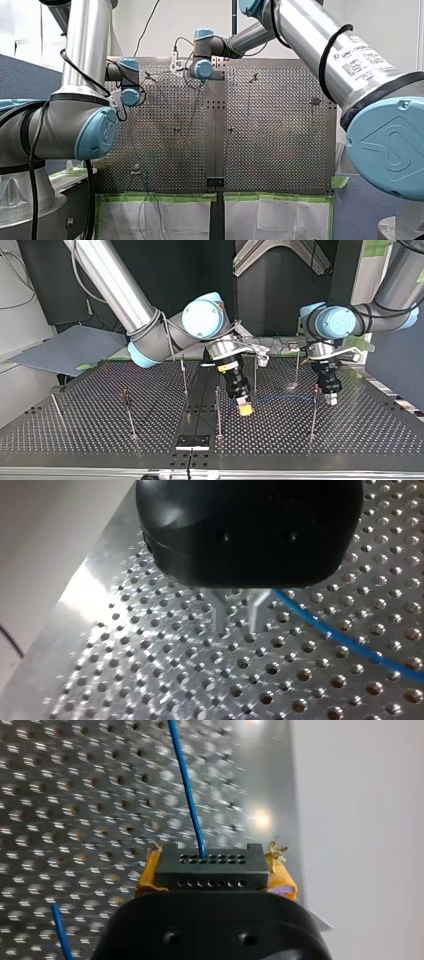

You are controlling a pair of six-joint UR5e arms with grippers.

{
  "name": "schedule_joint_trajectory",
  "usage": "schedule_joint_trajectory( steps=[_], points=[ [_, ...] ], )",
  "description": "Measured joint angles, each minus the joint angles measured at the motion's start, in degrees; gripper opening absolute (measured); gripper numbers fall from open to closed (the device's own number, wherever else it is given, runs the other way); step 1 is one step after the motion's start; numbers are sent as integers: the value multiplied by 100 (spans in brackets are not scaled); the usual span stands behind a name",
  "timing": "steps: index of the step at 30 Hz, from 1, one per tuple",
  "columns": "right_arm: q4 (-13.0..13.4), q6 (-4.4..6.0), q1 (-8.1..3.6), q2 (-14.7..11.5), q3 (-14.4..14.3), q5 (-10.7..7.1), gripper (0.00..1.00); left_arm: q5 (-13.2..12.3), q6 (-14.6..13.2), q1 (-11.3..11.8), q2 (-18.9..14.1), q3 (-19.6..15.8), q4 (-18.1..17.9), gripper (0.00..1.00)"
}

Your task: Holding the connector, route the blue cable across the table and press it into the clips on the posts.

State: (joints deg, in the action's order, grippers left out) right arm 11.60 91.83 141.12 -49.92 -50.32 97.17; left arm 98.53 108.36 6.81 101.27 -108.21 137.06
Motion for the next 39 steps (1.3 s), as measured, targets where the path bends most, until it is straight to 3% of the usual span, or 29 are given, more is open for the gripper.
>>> schedule_joint_trajectory(
  steps=[1,2,4,5,6,16,26,39],
  points=[
    [-13,-4,11,29,0,1,0,33,35,3,-36,-2,43,75],
    [-23,-5,18,47,0,1,0,71,85,5,-87,-6,102,75],
    [-51,-9,43,113,0,5,0,95,164,8,-167,-21,190,93],
    [-59,-8,48,133,0,7,0,84,220,9,-224,-41,247,93],
    [-65,-4,54,153,0,11,0,63,264,9,-269,-62,294,100],
    [-95,28,54,196,-28,27,0,-265,708,-37,-694,-389,808,100],
    [-90,20,-20,211,-252,37,0,-263,748,-67,-970,-648,1286,100],
    [-80,15,-54,214,-279,24,0,-403,621,-111,-1581,-911,1902,100]
  ],
)
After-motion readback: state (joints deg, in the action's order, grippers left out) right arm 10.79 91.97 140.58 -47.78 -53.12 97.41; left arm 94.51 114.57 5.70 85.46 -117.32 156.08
